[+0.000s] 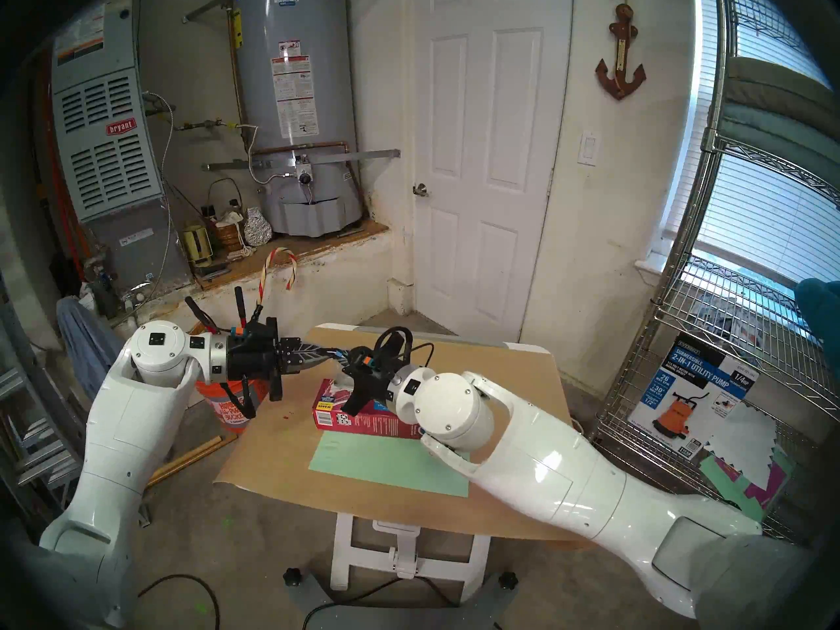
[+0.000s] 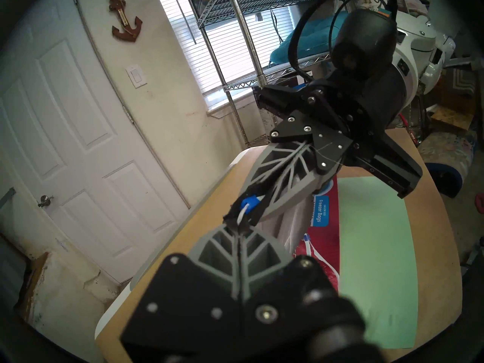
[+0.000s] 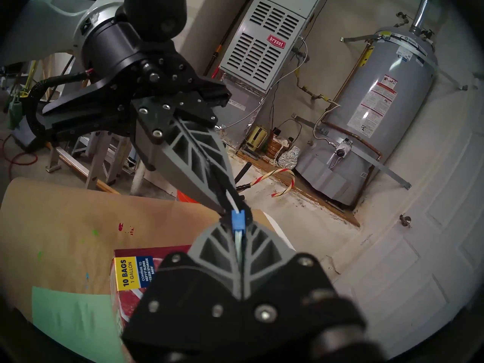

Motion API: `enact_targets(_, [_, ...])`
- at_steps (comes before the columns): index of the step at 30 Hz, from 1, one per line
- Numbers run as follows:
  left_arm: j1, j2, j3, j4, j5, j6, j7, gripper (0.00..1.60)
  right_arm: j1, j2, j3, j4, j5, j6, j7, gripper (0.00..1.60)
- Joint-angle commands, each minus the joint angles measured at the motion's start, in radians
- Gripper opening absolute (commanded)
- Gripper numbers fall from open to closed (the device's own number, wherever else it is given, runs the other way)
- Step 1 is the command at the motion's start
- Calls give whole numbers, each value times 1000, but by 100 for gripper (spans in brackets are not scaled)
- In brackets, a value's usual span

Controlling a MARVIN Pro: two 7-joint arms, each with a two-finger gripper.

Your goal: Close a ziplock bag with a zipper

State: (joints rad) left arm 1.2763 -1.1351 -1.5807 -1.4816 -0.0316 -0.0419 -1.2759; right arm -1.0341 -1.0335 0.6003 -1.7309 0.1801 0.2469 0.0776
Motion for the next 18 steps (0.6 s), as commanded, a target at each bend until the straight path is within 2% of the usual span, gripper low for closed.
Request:
enact_targets(1, [-6, 1, -10, -25, -19, 1, -13, 0, 25, 27, 20, -3, -8, -21, 12, 0])
enact_targets(18, [-12, -7, -16, -23, -19, -1, -30, 0, 37, 55, 38, 17, -11, -50, 46, 0])
